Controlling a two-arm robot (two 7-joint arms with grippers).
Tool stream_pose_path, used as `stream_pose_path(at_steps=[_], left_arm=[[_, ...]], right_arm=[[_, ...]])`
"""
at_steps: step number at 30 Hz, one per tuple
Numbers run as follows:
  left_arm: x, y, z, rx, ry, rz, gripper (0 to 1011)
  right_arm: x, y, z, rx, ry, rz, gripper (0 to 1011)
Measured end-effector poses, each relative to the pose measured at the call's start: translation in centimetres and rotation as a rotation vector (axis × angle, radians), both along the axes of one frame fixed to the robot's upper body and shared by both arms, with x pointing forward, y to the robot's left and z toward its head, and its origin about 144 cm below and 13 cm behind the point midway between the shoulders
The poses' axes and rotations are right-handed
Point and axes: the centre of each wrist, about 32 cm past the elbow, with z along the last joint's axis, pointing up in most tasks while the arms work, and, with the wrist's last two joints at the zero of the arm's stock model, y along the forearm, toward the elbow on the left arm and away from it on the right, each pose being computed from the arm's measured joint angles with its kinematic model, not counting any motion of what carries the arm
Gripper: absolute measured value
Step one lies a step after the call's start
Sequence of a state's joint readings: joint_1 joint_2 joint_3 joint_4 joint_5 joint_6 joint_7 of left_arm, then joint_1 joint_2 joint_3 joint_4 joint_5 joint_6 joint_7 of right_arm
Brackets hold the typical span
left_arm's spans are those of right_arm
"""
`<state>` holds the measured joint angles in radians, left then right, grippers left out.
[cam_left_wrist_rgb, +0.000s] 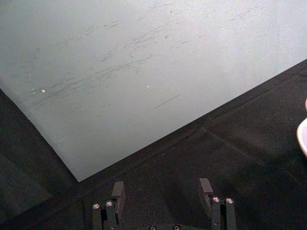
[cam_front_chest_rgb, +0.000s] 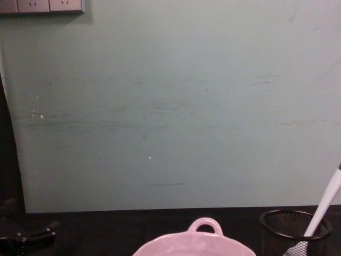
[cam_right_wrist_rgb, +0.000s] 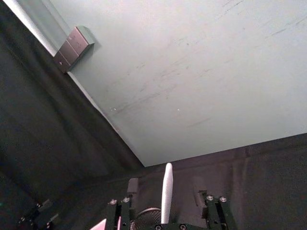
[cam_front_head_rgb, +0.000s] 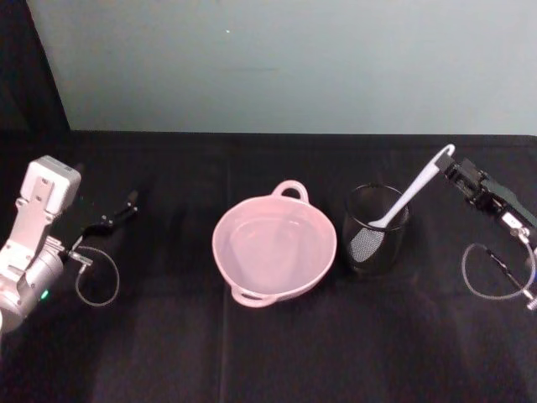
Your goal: Use the one hand to pick up the spoon and stir the clear water in the bowl.
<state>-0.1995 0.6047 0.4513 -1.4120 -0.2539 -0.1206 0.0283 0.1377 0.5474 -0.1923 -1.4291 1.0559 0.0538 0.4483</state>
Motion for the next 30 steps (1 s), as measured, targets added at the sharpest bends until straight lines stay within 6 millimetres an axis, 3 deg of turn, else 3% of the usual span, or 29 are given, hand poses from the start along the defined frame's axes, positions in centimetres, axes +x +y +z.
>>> stream_pose_path(at_steps=[10,20,30], left_arm=[[0.0,0.0,0.0,0.000,0.000,0.000,1011],[0.0,0.0,0.0,0.000,0.000,0.000,1011],[0.0,0.0,0.0,0.000,0.000,0.000,1011]], right_arm=[[-2.8,-1.7,1.7,-0.048,0.019,0.026,998],[-3.6,-2.6,2.6,-0.291,0.121,0.041,1002],[-1.4,-1.9,1.0,-0.482,0.095,-0.006,1002]])
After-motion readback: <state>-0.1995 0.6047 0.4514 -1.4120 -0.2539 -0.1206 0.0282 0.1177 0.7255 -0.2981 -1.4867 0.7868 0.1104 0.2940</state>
